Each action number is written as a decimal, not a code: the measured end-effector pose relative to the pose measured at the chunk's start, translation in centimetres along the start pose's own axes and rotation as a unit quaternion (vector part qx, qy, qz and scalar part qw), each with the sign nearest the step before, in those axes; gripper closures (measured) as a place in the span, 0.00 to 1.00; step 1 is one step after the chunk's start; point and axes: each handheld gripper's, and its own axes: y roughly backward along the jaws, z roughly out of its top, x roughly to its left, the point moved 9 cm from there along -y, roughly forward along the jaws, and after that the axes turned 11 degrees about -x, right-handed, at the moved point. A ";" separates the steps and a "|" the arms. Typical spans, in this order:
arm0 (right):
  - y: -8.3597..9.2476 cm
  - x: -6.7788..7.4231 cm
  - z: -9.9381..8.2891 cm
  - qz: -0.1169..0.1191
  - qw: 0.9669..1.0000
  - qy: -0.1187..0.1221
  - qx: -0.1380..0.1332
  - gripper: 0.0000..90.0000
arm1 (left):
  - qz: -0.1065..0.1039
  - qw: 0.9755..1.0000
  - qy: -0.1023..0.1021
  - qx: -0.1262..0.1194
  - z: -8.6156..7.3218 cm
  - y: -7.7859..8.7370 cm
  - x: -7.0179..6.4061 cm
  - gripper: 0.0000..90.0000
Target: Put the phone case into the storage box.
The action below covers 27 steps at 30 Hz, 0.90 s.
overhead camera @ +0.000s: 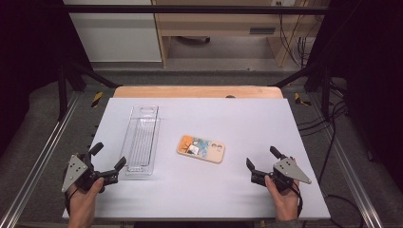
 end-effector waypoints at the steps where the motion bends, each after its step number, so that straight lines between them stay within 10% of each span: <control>1: 0.0 0.0 0.0 0.000 1.000 0.000 0.000 0.05 | 0.000 1.000 0.000 0.000 0.0 0.0 0.0 0.00; 21: -0.8 0.6 0.0 -0.008 0.999 -0.025 0.028 0.03 | -0.010 1.000 -0.003 0.007 -0.2 0.1 -0.4 0.00; 27: -3.3 0.7 0.9 -0.021 0.998 0.003 0.062 0.04 | -0.010 1.000 -0.001 0.007 -0.1 0.1 -0.5 0.00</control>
